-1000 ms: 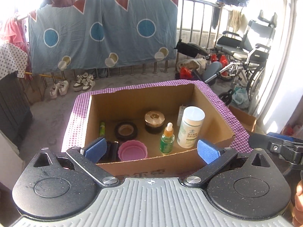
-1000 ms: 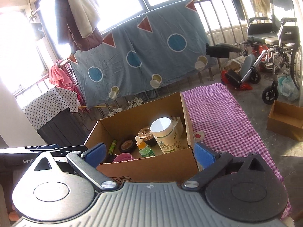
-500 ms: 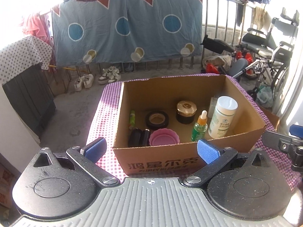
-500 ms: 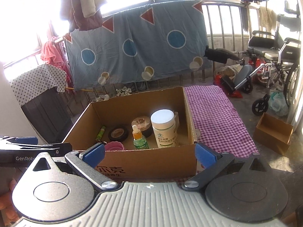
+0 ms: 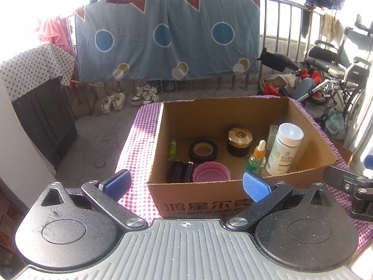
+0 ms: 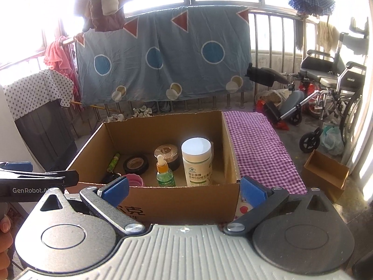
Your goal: Organize rigid objects
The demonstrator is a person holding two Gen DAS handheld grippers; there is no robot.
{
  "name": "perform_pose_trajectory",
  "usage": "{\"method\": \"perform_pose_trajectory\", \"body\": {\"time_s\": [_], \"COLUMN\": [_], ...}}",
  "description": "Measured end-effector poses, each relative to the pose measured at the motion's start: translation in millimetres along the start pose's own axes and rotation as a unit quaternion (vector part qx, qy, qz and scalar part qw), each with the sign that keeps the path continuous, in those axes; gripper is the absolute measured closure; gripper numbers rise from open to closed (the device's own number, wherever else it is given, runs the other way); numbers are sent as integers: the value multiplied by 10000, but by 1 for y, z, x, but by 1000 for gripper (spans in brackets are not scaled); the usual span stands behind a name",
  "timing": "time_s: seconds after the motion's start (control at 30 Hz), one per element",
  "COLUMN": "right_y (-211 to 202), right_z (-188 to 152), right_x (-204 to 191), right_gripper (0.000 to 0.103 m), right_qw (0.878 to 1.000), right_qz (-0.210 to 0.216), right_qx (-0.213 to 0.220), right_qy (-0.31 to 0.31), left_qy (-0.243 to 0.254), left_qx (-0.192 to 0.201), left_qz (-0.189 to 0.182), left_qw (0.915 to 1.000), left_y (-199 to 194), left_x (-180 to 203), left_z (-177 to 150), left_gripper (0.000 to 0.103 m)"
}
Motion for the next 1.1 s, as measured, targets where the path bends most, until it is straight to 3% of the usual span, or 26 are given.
{"method": "perform_pose_trajectory", "body": {"time_s": [0.5,1.1], "right_y": [2,3], "right_z": [-1,-5], "right_x": [2,2], "right_gripper": [0,0], "right_qw": [9994,9995], "right_qz": [-340,-306], "right_qx": [9,-52], "right_qy": [-60,-16], "left_qy": [-121,-125], "left_qx": [-191,-210], "left_qz": [-91,18], "left_qw": [9997,9997], "left_y": [6,5], "left_x": [1,2], "left_z": [-6,-9], "left_gripper": [0,0]}}
Point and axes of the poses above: each gripper's, at about its wrist camera, not at the fingertips, and y roughly the way its jaws point, x to its right, z to its top, the point moved 4 cm from there along y, roughly the way its jaws point, and after that the axes turned 7 degrees about -z, right-handed, at the moved point
